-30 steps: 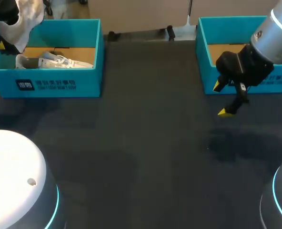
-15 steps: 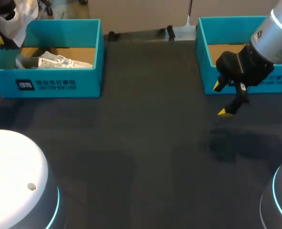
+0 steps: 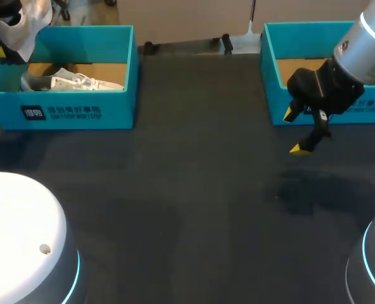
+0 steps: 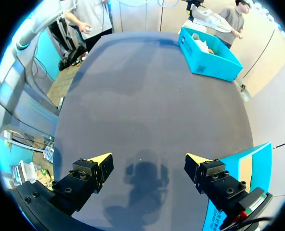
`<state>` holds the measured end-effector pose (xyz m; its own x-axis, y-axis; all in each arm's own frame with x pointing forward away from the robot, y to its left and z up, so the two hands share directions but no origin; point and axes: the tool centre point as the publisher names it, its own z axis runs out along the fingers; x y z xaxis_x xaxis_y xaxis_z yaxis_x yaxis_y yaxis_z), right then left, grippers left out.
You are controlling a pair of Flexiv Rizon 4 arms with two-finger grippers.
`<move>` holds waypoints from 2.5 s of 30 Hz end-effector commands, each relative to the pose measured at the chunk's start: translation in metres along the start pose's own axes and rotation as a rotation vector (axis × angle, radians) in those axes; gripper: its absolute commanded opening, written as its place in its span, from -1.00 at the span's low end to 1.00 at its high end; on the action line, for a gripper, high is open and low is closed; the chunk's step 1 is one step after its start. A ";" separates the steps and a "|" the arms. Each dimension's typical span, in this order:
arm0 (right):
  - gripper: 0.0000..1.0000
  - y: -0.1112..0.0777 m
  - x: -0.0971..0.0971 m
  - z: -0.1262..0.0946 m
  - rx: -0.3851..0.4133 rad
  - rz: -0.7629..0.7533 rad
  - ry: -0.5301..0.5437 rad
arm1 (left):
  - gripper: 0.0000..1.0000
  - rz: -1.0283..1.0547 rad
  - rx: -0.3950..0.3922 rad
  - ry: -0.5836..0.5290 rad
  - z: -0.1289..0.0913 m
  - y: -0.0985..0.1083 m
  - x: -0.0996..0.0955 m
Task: Take the shoe out of the shoebox, open the shoe tongue, remove and reinsert the insole, then place the shoe into the shoebox
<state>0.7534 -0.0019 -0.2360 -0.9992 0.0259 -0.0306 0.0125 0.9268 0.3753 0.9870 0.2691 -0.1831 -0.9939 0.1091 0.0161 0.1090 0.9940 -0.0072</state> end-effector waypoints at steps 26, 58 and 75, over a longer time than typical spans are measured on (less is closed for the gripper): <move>1.00 0.000 0.000 0.001 0.003 0.001 -0.001 | -1.00 0.421 -0.015 -0.051 0.019 0.038 -0.102; 1.00 0.000 0.000 0.001 0.003 0.001 -0.001 | -1.00 1.082 -0.268 -0.012 0.004 0.064 -0.110; 1.00 0.000 0.000 0.001 0.003 0.001 -0.001 | -1.00 1.323 -0.237 0.002 0.000 0.083 -0.132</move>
<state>0.7534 -0.0019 -0.2360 -0.9992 0.0258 -0.0306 0.0125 0.9268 0.3753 1.1135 0.3273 -0.1880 -0.1394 0.9793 0.1467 0.9772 0.1120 0.1804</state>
